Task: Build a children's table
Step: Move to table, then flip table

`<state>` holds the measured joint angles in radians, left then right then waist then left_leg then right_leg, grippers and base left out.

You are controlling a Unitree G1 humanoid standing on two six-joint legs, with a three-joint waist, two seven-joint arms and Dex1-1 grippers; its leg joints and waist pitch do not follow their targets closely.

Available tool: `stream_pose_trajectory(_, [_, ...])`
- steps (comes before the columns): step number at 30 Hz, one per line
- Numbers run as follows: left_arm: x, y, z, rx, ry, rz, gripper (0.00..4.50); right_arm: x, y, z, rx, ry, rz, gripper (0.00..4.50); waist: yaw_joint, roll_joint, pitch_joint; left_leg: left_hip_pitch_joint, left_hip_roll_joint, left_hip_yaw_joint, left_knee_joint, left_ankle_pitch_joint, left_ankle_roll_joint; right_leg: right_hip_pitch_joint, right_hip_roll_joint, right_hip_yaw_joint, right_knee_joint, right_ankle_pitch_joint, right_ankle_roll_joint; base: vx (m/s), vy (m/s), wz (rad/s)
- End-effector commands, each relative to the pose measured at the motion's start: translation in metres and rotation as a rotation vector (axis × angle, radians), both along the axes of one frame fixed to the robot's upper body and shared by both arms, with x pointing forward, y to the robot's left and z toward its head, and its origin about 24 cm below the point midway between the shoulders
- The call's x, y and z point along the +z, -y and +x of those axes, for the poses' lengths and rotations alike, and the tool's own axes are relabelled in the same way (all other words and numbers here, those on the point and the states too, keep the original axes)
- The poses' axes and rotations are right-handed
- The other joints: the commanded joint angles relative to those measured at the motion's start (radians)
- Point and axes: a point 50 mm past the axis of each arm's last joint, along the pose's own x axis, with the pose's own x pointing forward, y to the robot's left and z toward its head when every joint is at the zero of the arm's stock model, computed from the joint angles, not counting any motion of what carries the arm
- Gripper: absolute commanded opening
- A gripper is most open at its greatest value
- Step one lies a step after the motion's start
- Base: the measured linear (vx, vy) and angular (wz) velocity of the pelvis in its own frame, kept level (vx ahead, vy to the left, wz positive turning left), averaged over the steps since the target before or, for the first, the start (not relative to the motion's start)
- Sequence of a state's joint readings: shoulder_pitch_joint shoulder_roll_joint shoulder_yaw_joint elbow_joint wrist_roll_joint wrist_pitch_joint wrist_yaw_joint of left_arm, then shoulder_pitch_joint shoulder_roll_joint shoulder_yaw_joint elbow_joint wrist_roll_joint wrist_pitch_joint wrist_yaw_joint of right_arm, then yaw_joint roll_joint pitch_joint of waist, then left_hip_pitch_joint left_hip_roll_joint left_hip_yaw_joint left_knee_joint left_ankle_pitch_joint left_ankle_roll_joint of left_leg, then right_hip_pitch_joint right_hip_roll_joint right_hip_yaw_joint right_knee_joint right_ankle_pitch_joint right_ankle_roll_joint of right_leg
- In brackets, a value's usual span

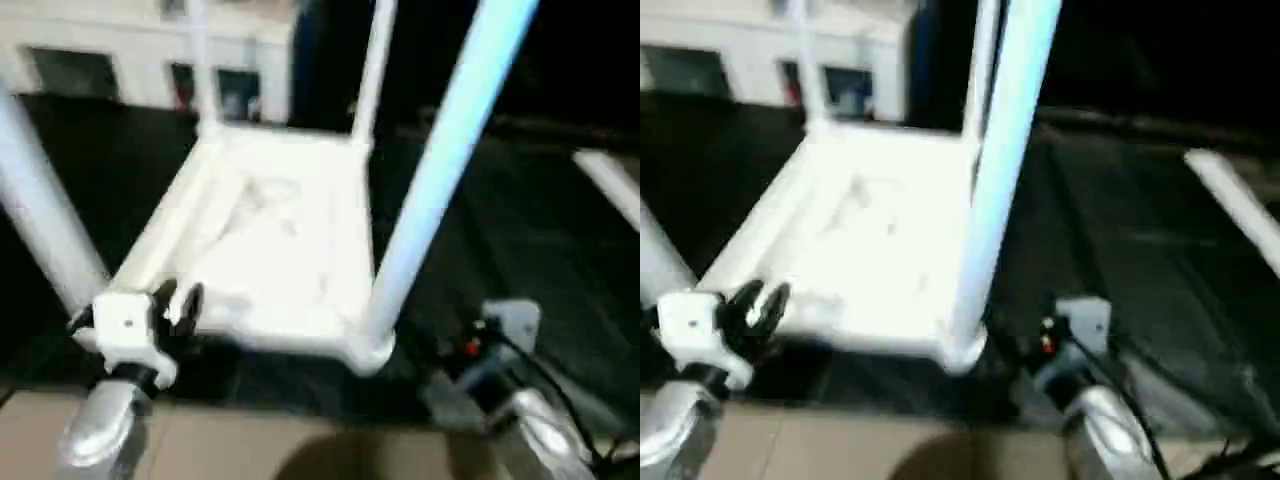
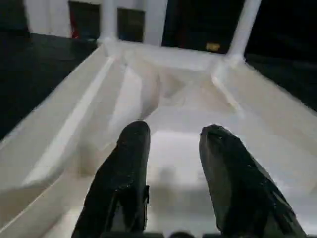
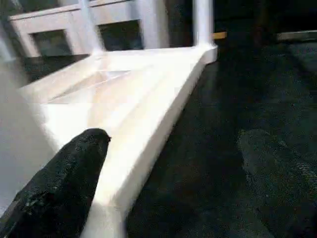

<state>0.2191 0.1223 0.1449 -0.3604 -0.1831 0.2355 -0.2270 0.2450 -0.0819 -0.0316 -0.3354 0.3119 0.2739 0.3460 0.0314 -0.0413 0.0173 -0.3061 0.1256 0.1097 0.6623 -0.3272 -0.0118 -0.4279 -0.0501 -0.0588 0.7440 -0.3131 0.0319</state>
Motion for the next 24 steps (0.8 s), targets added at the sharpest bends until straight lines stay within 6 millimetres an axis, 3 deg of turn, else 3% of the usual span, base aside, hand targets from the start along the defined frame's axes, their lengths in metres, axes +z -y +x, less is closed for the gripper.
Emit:
stream_pose_trajectory(1, [0.002, 0.003, 0.001, 0.006, 0.014, -0.012, 1.89, -0.001, 0.008, -0.001, -0.028, -0.008, -0.011, 4.5, 0.002, -0.019, -0.023, -0.004, 0.066, 0.009, -0.08, 0.399, 0.353, 0.011, -0.057, 0.062, -0.142, 0.347, -0.017, 0.088, -0.067, -0.02])
stream_pose_trajectory(2, [0.003, 0.002, 0.0, 0.012, 0.015, -0.014, 1.89, -0.001, 0.008, 0.0, -0.026, -0.011, -0.011, 4.5, 0.037, -0.059, -0.02, -0.048, -0.01, 0.012, -0.033, 0.127, 0.205, 0.077, -0.133, 0.164, -0.239, 0.12, 0.098, 0.09, -0.103, 0.0])
stream_pose_trajectory(3, [0.002, 0.001, -0.001, 0.023, 0.013, -0.013, 1.89, -0.001, 0.008, 0.0, -0.025, -0.014, -0.012, 4.5, 0.035, -0.044, -0.026, -0.048, 0.002, -0.019, -0.009, 0.117, 0.14, 0.095, -0.183, 0.195, -0.216, 0.122, 0.023, 0.09, -0.103, 0.0])
stream_pose_trajectory(4, [0.002, 0.001, -0.001, 0.023, 0.013, -0.013, 1.89, -0.001, 0.008, 0.0, -0.025, -0.014, -0.012, 4.5, 0.035, -0.047, -0.03, -0.048, 0.023, -0.037, -0.028, 0.162, 0.097, 0.109, -0.185, 0.187, -0.2, 0.2, -0.036, 0.097, -0.091, 0.02])
stream_pose_trajectory(5, [0.001, -0.004, -0.003, 0.055, 0.005, -0.009, 1.89, -0.002, 0.008, 0.001, -0.026, -0.019, -0.013, 4.5, 0.022, -0.047, -0.03, -0.05, 0.013, -0.025, -0.07, 0.304, 0.024, 0.11, -0.088, 0.127, -0.163, 0.529, -0.088, 0.055, -0.059, 0.04])
stream_pose_trajectory(6, [0.001, -0.004, -0.003, 0.057, 0.004, -0.008, 1.89, -0.002, 0.008, 0.001, -0.026, -0.019, -0.013, 4.5, 0.016, -0.04, -0.026, -0.046, 0.013, -0.022, -0.079, 0.303, 0.014, 0.106, -0.07, 0.115, -0.164, 0.557, -0.102, 0.055, -0.059, 0.04])
stream_pose_trajectory(7, [0.001, -0.006, -0.004, 0.069, 0.007, -0.022, 1.89, -0.003, 0.008, 0.001, -0.026, -0.023, -0.017, 4.5, 0.009, -0.026, -0.021, -0.032, 0.028, -0.021, -0.091, 0.255, 0.004, 0.091, -0.055, 0.1, -0.168, 0.483, -0.147, 0.0, 0.0, 0.0])
stream_pose_trajectory(8, [0.001, -0.006, -0.005, 0.071, 0.012, -0.036, 1.89, -0.003, 0.008, 0.001, -0.025, -0.025, -0.02, 4.5, -0.003, -0.014, -0.01, -0.031, 0.05, -0.027, -0.113, 0.154, 0.007, 0.087, -0.055, 0.087, -0.178, 0.28, -0.201, 0.0, 0.0, 0.0])
stream_pose_trajectory(9, [0.002, -0.006, -0.006, 0.063, 0.02, -0.048, 1.89, -0.003, 0.009, 0.001, -0.02, -0.03, -0.029, 4.5, -0.007, -0.011, -0.005, -0.027, 0.068, -0.029, -0.122, 0.032, 0.016, 0.085, -0.061, 0.083, -0.19, 0.088, -0.229, 0.0, 0.0, 0.0])
stream_pose_trajectory(10, [0.002, -0.006, -0.006, 0.063, 0.02, -0.048, 2.06, -0.003, 0.009, 0.001, -0.02, -0.03, -0.029, 4.5, -0.007, -0.011, -0.005, -0.027, 0.068, -0.029, -0.122, 0.032, 0.016, 0.085, -0.061, 0.083, -0.19, 0.088, -0.229, -0.052, -0.005, 0.09])
stream_pose_trajectory(11, [0.003, -0.004, -0.009, 0.037, 0.035, -0.072, 2.24, -0.005, 0.012, 0.001, 0.0, -0.04, -0.05, 4.5, -0.011, -0.012, 0.006, -0.016, 0.078, -0.021, -0.129, -0.103, 0.022, 0.068, -0.061, 0.083, -0.209, -0.09, -0.232, -0.055, 0.014, 0.16])
stream_pose_trajectory(12, [0.004, -0.003, -0.012, -0.003, 0.04, -0.077, 2.24, -0.005, 0.015, 0.001, 0.035, -0.041, -0.063, 4.5, -0.014, -0.009, 0.012, -0.015, 0.08, -0.015, -0.132, -0.195, 0.02, 0.065, -0.065, 0.085, -0.22, -0.227, -0.214, -0.055, 0.014, 0.16])
stream_pose_trajectory(13, [0.004, -0.003, -0.014, -0.037, 0.04, -0.084, 2.27, -0.004, 0.017, 0.001, 0.066, -0.04, -0.072, 4.5, -0.013, -0.01, 0.016, -0.013, 0.084, -0.009, -0.134, -0.243, 0.009, 0.057, -0.067, 0.088, -0.228, -0.319, -0.19, 0.0, 0.0, 0.0])
stream_pose_trajectory(15, [0.004, -0.004, -0.016, -0.108, 0.018, -0.081, 2.54, 0.0, 0.022, 0.001, 0.141, -0.024, -0.083, 4.5, -0.011, -0.005, 0.014, -0.014, 0.085, -0.006, -0.136, -0.255, 0.0, 0.053, -0.069, 0.091, -0.231, -0.359, -0.159, 0.0, 0.0, 0.0])
stream_pose_trajectory(16, [0.005, -0.009, -0.018, -0.156, 0.008, -0.078, 2.65, 0.005, 0.026, 0.001, 0.19, -0.004, -0.08, 4.5, -0.01, -0.006, 0.015, -0.021, 0.083, -0.007, -0.137, -0.245, 0.002, 0.055, -0.071, 0.093, -0.231, -0.358, -0.14, 0.0, 0.0, 0.0])
stream_pose_trajectory(18, [0.007, -0.014, -0.019, -0.186, 0.005, -0.065, 2.7, 0.009, 0.027, 0.0, 0.249, 0.015, -0.076, 4.5, -0.007, -0.009, 0.012, -0.023, 0.082, -0.008, -0.136, -0.229, 0.009, 0.056, -0.073, 0.095, -0.231, -0.359, -0.134, 0.0, 0.0, 0.0])
stream_pose_trajectory(19, [0.007, -0.015, -0.02, -0.189, 0.003, -0.064, 2.78, 0.01, 0.027, -0.001, 0.259, 0.016, -0.075, 4.5, -0.006, -0.007, 0.012, -0.026, 0.083, -0.008, -0.135, -0.202, 0.013, 0.058, -0.074, 0.095, -0.229, -0.339, -0.141, 0.0, 0.0, 0.0])
stream_pose_trajectory(22, [0.006, -0.038, -0.031, -0.245, -0.1, 0.009, 3.1, 0.017, 0.015, -0.016, 0.591, -0.007, -0.054, 4.5, -0.001, -0.003, 0.011, -0.029, 0.082, -0.01, -0.131, -0.152, 0.039, 0.064, -0.071, 0.096, -0.22, -0.273, -0.162, 0.0, 0.0, 0.0])
stream_pose_trajectory(24, [0.006, -0.04, -0.033, -0.257, -0.112, 0.015, 3.13, 0.017, 0.012, -0.017, 0.628, -0.011, -0.06, 4.5, -0.006, -0.001, 0.007, -0.037, 0.086, -0.011, -0.13, -0.104, 0.047, 0.07, -0.075, 0.094, -0.215, -0.223, -0.187, 0.0, 0.0, 0.0])
